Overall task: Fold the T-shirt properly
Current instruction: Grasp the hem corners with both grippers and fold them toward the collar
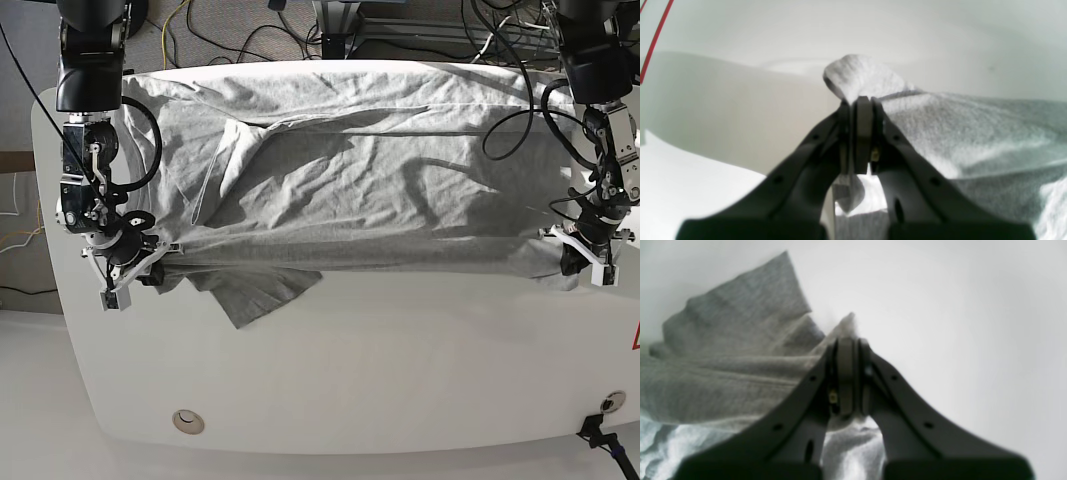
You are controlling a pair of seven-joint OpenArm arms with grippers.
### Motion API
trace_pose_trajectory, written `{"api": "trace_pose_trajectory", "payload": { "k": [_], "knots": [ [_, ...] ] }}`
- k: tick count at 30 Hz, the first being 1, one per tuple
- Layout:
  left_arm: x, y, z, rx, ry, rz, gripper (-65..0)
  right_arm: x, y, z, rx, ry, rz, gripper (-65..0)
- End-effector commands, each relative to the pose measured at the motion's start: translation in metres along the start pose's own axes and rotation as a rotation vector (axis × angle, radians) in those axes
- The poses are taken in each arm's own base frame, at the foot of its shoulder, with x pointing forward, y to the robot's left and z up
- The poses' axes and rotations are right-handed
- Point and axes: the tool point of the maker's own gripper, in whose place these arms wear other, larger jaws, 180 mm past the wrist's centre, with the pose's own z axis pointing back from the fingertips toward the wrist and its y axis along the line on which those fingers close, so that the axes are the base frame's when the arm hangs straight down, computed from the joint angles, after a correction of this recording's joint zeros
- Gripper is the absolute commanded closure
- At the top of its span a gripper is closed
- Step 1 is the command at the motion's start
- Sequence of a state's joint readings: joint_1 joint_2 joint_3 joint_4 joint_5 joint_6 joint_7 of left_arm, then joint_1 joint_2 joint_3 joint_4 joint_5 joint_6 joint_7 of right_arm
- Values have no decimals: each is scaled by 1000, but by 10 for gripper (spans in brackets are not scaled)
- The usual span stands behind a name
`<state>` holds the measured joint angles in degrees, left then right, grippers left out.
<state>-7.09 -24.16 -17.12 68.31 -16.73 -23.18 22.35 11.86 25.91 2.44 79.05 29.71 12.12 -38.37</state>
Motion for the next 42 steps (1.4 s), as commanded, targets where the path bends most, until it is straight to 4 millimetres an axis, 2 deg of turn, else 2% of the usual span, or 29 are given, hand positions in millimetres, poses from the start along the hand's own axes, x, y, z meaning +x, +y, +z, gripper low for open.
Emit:
{"api": "trace_pose_trajectory", "payload": {
  "k": [1, 5, 9, 17, 22, 28, 30, 32, 34, 36, 39, 41, 42],
  "knots": [
    [28, 19, 18, 44, -77, -23, 0, 23, -1, 15, 0, -60, 33, 0],
    [32, 20, 39, 67, -71, -58, 0, 12, 2, 33, -5, -41, 47, 0],
    [25, 17, 58, 73, -43, -105, 0, -2, 12, 50, 6, -23, 78, 0],
    [-3, -2, 83, 41, 8, -173, 0, -41, 28, 66, 33, 36, 95, 0],
    [-25, -7, 87, 31, 53, -160, 0, -54, 26, 66, 33, 68, 92, 0],
    [-35, -6, 88, 33, 78, -159, 0, -66, 8, 51, 3, 116, 46, 0],
    [-43, -3, 87, 35, 98, -149, 0, -76, 2, 49, -6, 142, 29, 0],
    [-51, 2, 86, 41, 122, -138, 0, -77, -2, 45, -13, 150, 18, 0],
    [-55, 4, 85, 44, 132, -133, 0, -88, -8, 43, -24, 181, -2, 0],
    [-57, 5, 85, 45, 137, -133, 0, -92, -10, 42, -28, 191, -9, -63],
    [-65, 8, 85, 50, 157, -120, -243, -94, -10, 42, -27, 196, -9, -161],
    [-72, 12, 85, 55, 181, -115, -335, -95, -10, 42, -28, 197, -10, -228],
    [-76, 17, 86, 62, 214, -125, -339, -95, -10, 42, -28, 197, -10, -255]
  ]
}}
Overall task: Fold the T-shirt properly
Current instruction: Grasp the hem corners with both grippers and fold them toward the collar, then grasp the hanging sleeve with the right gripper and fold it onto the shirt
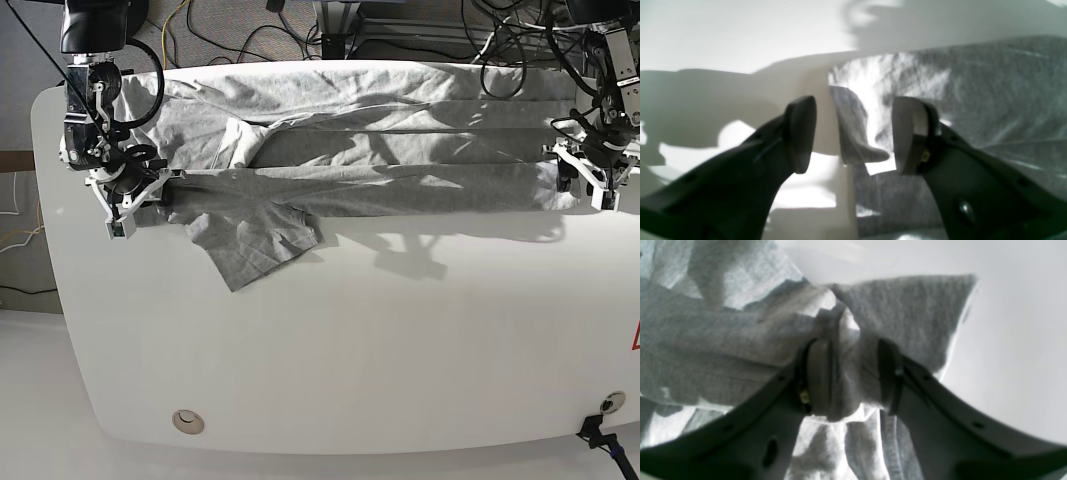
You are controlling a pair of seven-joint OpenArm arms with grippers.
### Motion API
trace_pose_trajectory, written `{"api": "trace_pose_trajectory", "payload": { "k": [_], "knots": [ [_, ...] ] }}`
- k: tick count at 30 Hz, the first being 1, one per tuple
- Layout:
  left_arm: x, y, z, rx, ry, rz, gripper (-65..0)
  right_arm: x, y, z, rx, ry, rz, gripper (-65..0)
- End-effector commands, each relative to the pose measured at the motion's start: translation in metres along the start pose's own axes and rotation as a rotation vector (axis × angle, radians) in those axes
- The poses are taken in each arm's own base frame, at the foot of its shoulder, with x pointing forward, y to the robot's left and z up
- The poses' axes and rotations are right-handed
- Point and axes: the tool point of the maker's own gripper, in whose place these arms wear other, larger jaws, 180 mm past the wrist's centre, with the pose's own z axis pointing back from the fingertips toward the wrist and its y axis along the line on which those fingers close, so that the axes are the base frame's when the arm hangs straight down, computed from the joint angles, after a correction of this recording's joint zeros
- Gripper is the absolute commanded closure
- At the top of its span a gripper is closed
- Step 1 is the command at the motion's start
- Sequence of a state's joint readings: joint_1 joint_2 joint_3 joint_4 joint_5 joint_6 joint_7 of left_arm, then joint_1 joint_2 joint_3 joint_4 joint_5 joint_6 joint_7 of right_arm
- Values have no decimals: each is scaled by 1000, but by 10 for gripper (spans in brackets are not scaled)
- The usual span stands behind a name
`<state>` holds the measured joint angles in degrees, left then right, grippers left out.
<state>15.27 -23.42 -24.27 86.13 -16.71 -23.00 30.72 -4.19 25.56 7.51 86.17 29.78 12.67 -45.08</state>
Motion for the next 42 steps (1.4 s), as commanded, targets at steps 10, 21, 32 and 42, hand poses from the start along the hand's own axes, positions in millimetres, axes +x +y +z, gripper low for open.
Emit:
{"api": "trace_pose_trajectory", "payload": {
  "k": [10, 21, 32, 42],
  "knots": [
    [30, 32, 6, 62, -3, -32, -405, 83, 18, 31, 20, -222, 94, -297],
    [33, 29, 7, 58, -16, -34, -404, 123, 34, -33, 138, -215, -65, -298],
    [33, 29, 7, 57, -16, -33, -403, 100, 44, -70, 205, -170, -144, -298],
    [34, 29, 6, 57, -18, -33, -403, 62, 111, -85, 311, -80, -63, -297]
  ]
}}
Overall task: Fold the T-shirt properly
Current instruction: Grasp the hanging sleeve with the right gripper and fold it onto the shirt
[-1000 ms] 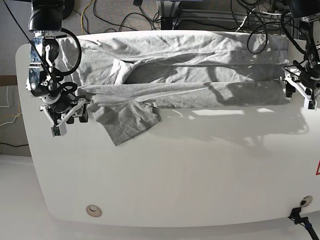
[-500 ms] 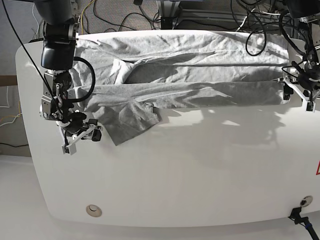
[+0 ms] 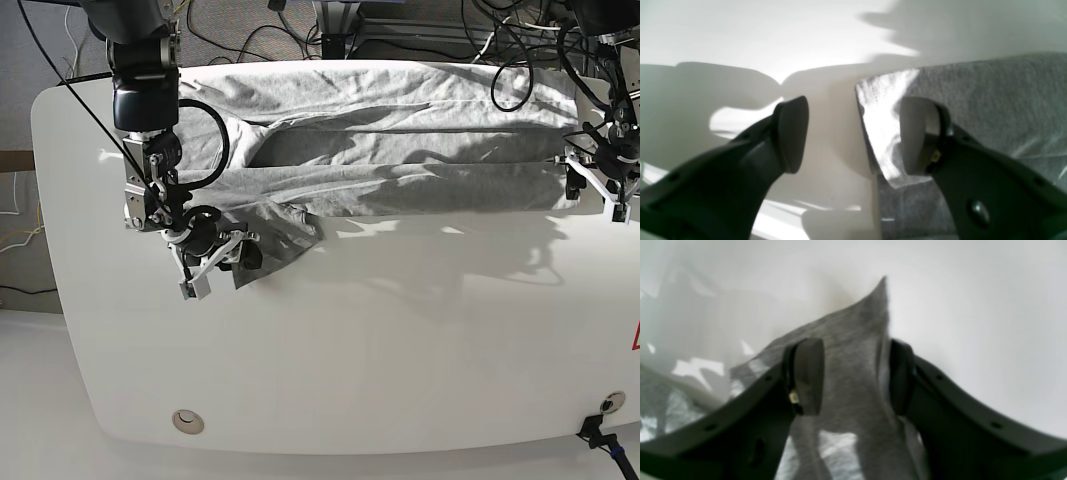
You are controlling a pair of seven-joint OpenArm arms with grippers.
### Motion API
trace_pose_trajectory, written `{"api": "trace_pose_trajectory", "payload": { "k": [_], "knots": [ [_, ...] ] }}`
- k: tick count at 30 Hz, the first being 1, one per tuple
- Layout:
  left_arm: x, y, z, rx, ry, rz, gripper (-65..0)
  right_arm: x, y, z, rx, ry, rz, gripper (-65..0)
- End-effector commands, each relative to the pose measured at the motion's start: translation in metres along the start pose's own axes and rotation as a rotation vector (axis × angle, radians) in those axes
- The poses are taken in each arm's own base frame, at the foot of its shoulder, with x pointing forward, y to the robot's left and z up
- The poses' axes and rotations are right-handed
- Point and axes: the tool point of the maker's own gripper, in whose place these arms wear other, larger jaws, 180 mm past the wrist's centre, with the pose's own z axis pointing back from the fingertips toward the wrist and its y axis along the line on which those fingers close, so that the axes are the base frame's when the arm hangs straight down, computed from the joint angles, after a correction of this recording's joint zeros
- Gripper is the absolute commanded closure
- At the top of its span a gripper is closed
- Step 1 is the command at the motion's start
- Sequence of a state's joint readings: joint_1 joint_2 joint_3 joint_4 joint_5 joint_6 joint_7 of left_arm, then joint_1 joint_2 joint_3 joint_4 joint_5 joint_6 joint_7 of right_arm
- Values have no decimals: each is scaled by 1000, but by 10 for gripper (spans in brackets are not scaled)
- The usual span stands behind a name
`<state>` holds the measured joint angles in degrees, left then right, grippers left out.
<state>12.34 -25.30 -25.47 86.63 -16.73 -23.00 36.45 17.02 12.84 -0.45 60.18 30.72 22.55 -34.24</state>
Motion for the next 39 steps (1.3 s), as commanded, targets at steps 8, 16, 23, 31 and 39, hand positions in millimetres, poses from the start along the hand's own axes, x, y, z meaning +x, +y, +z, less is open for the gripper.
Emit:
{"api": "trace_pose_trajectory", "payload": {
  "k": [8, 16, 23, 31, 39],
  "knots": [
    [19, 9, 5, 18, -53, -15, -403, -12, 5, -3, 3, 49, 2, 0],
    [18, 9, 4, 17, -51, -15, -403, 33, 50, 32, 55, 11, 181, 0],
    [17, 9, 4, 15, -48, -14, -403, 28, 98, 82, 86, 27, 363, 0],
    [17, 8, 3, 14, -48, -13, -403, -35, 129, 119, 283, 121, 277, 0],
    [18, 8, 4, 14, -52, -15, -403, -68, 110, 140, 307, 228, 248, 0]
  ]
}}
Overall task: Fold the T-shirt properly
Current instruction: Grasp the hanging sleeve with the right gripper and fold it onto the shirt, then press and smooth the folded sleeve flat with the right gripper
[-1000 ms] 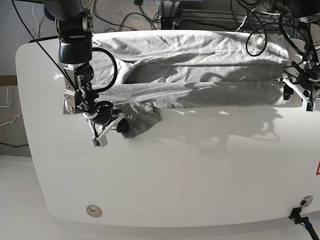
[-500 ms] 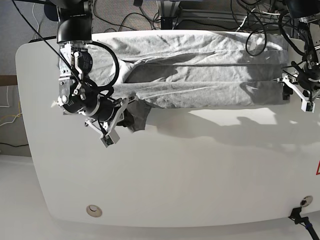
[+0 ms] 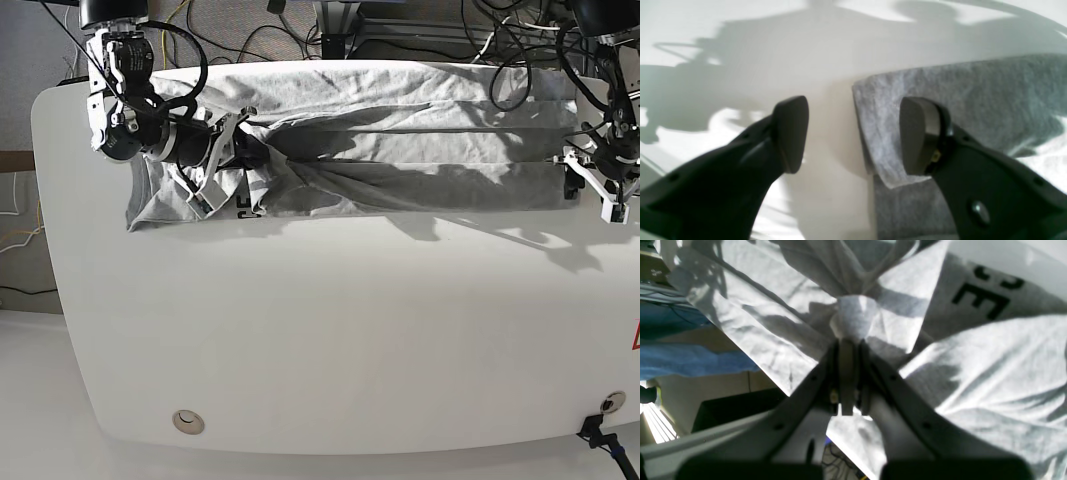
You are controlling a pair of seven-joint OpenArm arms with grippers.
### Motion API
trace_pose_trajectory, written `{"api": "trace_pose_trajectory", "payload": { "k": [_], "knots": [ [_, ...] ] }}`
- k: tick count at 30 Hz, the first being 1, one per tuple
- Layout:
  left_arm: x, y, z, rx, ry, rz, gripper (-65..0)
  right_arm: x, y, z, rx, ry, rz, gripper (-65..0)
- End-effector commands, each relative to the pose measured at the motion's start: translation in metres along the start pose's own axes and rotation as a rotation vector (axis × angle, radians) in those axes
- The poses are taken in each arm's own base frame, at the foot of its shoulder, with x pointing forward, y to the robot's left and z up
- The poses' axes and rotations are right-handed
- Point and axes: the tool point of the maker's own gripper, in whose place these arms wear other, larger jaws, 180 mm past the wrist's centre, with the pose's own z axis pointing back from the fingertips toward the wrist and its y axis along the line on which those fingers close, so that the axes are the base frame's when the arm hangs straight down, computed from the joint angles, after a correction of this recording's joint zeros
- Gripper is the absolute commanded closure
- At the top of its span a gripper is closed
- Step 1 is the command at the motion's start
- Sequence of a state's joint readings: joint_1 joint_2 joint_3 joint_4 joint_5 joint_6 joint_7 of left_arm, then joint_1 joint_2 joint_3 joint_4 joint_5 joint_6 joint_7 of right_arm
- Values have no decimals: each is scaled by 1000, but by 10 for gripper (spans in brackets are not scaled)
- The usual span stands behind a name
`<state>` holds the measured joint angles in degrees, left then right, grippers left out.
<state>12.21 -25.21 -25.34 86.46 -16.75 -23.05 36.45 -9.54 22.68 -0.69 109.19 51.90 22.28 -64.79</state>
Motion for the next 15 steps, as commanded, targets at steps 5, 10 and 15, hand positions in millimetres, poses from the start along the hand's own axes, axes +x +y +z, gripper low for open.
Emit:
{"api": "trace_pose_trajectory", "payload": {
  "k": [5, 10, 15],
  "knots": [
    [19, 9, 5, 17, -51, -17, -403, -7, -10, 15, -26, 32, 32, 0],
    [18, 9, 5, 17, -50, -17, -403, -21, -12, 17, -34, 67, 18, 0],
    [18, 9, 5, 17, -50, -17, -403, -34, -15, 19, -43, 142, 14, -133]
  ]
}}
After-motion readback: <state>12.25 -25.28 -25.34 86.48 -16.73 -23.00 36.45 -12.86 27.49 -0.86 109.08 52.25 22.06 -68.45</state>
